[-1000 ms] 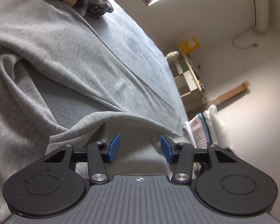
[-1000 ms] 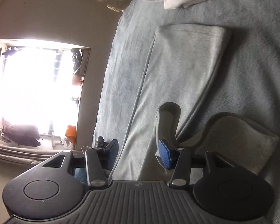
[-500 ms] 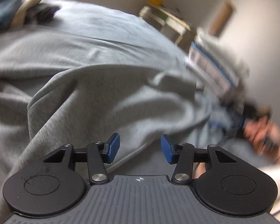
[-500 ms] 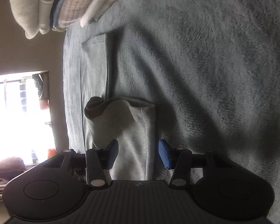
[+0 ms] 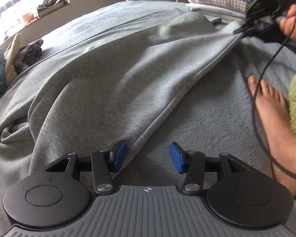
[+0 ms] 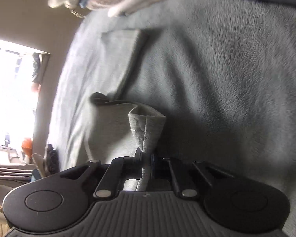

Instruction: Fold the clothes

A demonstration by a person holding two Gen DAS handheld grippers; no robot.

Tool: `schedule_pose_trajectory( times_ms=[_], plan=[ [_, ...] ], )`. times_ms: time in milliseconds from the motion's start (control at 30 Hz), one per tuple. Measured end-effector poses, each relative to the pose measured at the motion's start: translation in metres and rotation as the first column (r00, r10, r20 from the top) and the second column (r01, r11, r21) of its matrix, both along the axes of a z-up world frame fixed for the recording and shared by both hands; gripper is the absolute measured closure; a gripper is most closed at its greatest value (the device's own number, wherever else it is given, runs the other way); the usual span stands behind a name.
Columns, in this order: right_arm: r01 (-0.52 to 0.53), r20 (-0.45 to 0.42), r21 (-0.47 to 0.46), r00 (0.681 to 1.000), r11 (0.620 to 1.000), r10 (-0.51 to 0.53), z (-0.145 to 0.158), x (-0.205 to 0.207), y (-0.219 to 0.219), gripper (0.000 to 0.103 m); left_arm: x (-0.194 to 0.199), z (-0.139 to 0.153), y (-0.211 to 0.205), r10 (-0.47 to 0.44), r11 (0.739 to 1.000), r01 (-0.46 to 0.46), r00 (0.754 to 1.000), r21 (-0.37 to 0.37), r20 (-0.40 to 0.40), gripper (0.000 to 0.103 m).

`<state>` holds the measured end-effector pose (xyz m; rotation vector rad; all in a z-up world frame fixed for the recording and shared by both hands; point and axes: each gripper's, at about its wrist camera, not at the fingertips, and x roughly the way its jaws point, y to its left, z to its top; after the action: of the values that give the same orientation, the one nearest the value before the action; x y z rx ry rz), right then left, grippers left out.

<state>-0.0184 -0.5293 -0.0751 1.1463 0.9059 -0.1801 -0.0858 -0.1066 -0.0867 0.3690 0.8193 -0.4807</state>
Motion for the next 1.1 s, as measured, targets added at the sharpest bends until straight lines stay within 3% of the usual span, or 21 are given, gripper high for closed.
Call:
schedule_pose_trajectory(
  times_ms=[267, 333, 433, 500, 567, 700, 800, 933, 1100],
  plan=[
    [0.066, 0.083, -0.034, 0.995, 0.997, -0.063, 0.050, -0.057, -0.017, 0.097, -0.018, 0.001, -0.010, -0.111, 0.993, 0.107, 0.990, 0.045, 0.084, 0.055],
    [0.081, 0.060, -0.031, 0.995, 0.996, -0.079, 0.050, -0.069, -0.025, 0.097, -0.025, -0.003, -0.013, -0.148, 0.988, 0.143, 0.985, 0.057, 0.089, 0.055],
    [0.115, 0.019, -0.026, 0.993, 0.993, -0.115, 0.041, -0.076, -0.034, 0.097, -0.029, -0.004, -0.014, -0.188, 0.982, 0.185, 0.979, 0.047, 0.075, 0.075],
    [0.127, 0.014, -0.011, 0.992, 0.992, -0.127, 0.038, -0.076, -0.036, 0.097, -0.032, -0.001, -0.013, -0.204, 0.979, 0.201, 0.975, 0.045, 0.088, 0.096],
    [0.110, 0.034, -0.018, 0.993, 0.994, -0.109, 0.047, -0.076, -0.034, 0.097, -0.033, 0.008, -0.009, -0.205, 0.979, 0.205, 0.974, 0.015, 0.095, 0.101],
    [0.086, 0.098, -0.087, 0.992, 0.993, -0.077, 0.080, -0.088, -0.034, 0.097, -0.037, 0.034, 0.004, -0.231, 0.964, 0.234, 0.972, -0.125, 0.039, 0.101],
    [0.094, 0.020, -0.108, 0.995, 0.990, -0.093, 0.070, -0.107, -0.042, 0.097, -0.046, 0.034, 0.005, -0.286, 0.948, 0.282, 0.958, -0.148, -0.006, 0.101],
    [0.123, -0.169, -0.074, 0.977, 0.990, -0.134, 0.024, -0.137, -0.053, 0.097, -0.050, 0.014, 0.003, -0.314, 0.943, 0.295, 0.942, -0.154, -0.121, 0.101],
    [0.117, -0.206, -0.088, 0.969, 0.989, -0.133, 0.007, -0.160, -0.053, 0.097, -0.051, 0.009, 0.007, -0.322, 0.940, 0.294, 0.932, -0.173, -0.167, 0.101]
  ],
)
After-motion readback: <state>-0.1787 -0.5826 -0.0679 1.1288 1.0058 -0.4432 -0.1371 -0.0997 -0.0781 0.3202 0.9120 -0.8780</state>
